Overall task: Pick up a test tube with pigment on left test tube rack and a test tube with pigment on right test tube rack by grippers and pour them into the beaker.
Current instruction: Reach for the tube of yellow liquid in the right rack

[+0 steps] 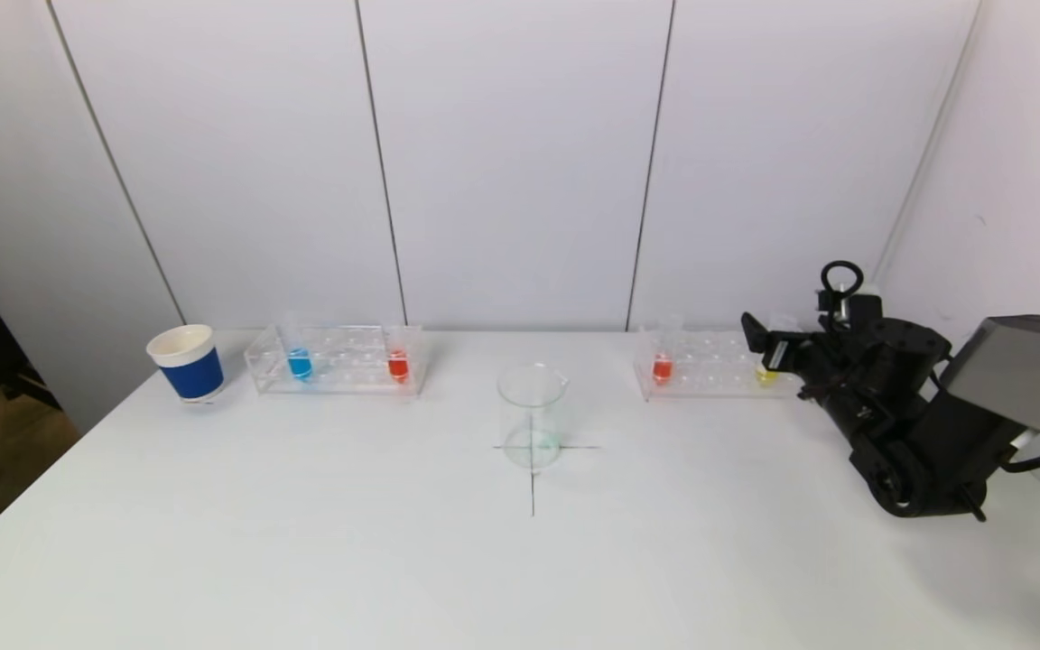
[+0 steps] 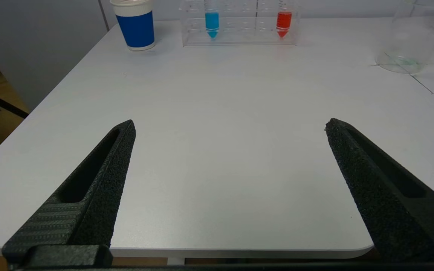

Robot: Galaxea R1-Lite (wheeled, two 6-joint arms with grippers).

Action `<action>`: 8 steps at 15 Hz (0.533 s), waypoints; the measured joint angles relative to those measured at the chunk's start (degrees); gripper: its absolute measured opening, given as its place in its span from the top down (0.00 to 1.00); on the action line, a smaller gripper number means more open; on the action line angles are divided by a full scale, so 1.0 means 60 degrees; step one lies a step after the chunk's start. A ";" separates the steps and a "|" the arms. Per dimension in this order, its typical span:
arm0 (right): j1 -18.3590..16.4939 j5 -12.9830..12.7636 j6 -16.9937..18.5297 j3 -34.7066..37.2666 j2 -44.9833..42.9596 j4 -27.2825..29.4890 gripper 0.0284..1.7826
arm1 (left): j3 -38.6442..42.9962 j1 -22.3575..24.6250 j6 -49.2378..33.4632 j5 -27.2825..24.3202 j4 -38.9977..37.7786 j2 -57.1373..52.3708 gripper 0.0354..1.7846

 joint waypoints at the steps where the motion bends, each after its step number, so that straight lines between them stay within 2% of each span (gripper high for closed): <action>1: 0.0004 0.0008 -0.0014 -0.0051 0.0024 -0.0004 0.01 | 0.0000 0.0000 -0.0004 0.0000 0.0000 0.0000 0.01; 8: 0.0018 0.0008 -0.0033 -0.0156 0.0199 0.0000 0.01 | 0.0000 0.0004 0.0000 0.0000 0.0000 0.0000 0.01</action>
